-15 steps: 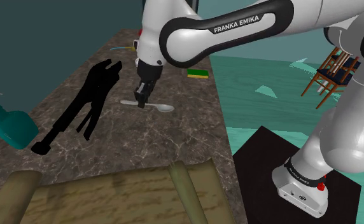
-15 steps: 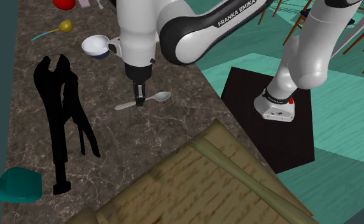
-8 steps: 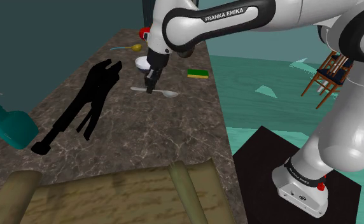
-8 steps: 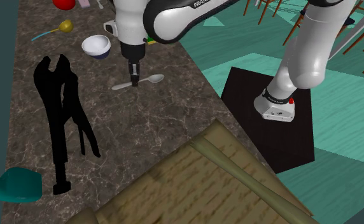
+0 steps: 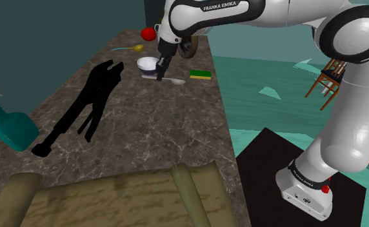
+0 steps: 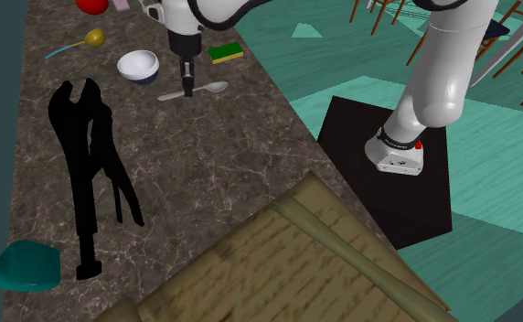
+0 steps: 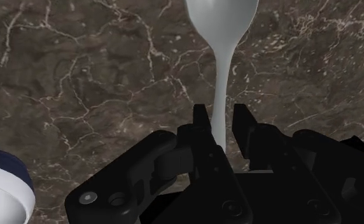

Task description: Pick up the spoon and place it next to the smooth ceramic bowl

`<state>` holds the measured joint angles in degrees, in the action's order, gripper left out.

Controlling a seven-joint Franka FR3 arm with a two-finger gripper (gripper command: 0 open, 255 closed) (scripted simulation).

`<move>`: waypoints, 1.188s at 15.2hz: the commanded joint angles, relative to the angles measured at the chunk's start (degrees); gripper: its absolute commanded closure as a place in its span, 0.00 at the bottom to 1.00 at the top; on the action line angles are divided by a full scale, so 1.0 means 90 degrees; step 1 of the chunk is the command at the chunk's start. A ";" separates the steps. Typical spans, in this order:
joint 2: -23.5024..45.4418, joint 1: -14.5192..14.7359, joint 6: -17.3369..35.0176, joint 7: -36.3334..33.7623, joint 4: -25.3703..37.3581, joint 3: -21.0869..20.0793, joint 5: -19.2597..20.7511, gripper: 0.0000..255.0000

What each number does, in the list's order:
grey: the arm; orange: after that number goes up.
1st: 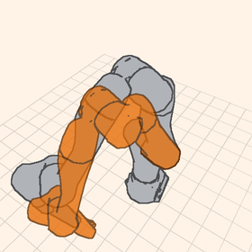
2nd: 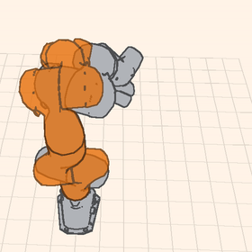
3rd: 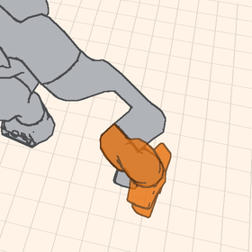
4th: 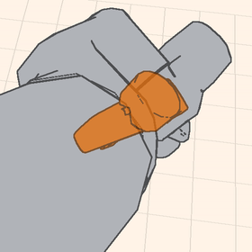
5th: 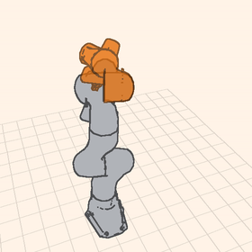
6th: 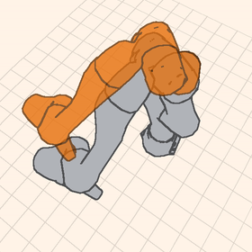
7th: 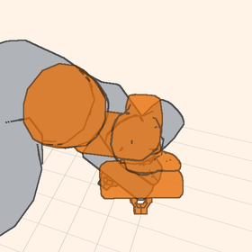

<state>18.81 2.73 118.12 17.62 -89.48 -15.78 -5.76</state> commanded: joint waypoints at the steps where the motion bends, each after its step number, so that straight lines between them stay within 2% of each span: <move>1: 0.0168 -0.0171 -0.0139 0.0269 0.0261 0.0080 -0.0028 1.00; 7: 0.0982 -0.0556 -0.0715 0.0865 0.1529 0.0282 -0.0009 1.00; 11: 0.1739 -0.0767 -0.1263 0.1201 0.2758 0.0397 0.0037 1.00; 14: 0.2544 -0.0876 -0.1870 0.1413 0.4117 0.0475 0.0097 1.00; 15: 0.2925 -0.0889 -0.2167 0.1472 0.4781 0.0501 0.0128 1.00; 16: 0.3468 -0.0870 -0.2600 0.1517 0.5744 0.0529 0.0173 1.00; 18: 0.3264 -0.0921 -0.2270 0.1558 0.5204 0.0521 0.0148 1.00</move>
<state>48.13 -5.37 97.03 31.33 -42.03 -11.10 -4.39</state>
